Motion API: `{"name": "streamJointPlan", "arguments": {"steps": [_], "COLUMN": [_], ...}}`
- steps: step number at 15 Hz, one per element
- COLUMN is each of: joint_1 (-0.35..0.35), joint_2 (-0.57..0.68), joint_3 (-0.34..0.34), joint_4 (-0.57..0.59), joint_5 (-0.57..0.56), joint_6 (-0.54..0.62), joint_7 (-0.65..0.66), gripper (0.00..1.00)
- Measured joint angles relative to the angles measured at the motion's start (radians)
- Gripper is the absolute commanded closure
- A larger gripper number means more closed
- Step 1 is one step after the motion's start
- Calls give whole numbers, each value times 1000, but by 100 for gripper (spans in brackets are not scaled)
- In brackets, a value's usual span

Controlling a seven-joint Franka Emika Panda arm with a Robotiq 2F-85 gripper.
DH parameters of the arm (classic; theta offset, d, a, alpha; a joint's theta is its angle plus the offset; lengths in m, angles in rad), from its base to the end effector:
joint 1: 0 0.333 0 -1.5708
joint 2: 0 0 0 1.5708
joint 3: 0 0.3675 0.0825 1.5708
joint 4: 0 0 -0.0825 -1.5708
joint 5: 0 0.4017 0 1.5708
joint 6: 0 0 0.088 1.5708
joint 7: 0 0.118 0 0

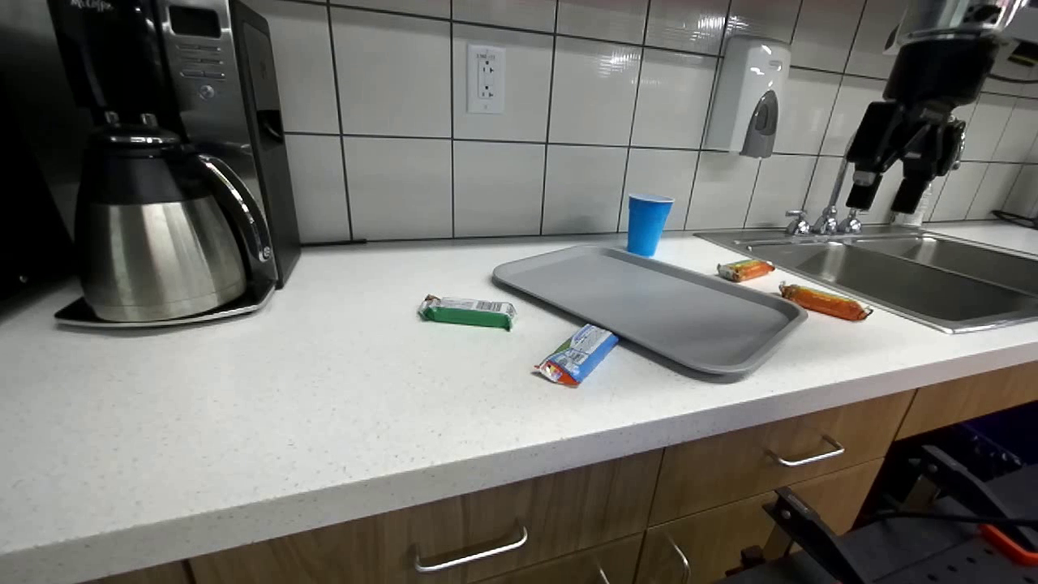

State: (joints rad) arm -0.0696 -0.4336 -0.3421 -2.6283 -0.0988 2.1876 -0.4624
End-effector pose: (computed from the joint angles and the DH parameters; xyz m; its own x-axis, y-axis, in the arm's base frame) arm 0.3505 -0.1568 0.4051 0.9902 0.1398 0.0069 0.1400 -0.9879 -0.0662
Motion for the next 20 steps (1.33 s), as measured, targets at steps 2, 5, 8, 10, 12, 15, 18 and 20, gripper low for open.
{"name": "streamJointPlan", "arguments": {"steps": [2, 5, 8, 10, 12, 15, 18, 20], "joint_1": [-1, -3, -8, -13, -21, -36, -54, -68], "joint_2": [35, 89, 151, 194, 241, 314, 387, 435], "joint_3": [-5, -15, -24, -28, -29, -29, -27, -21], "joint_4": [0, 8, 30, 53, 81, 126, 174, 208], "joint_5": [1, 2, 4, 10, 22, 33, 40, 46], "joint_6": [40, 91, 131, 146, 154, 166, 175, 180], "joint_7": [-8, -33, -77, -113, -152, -200, -237, -257], "gripper": [0, 0, 0, 0, 0, 0, 0, 0]}}
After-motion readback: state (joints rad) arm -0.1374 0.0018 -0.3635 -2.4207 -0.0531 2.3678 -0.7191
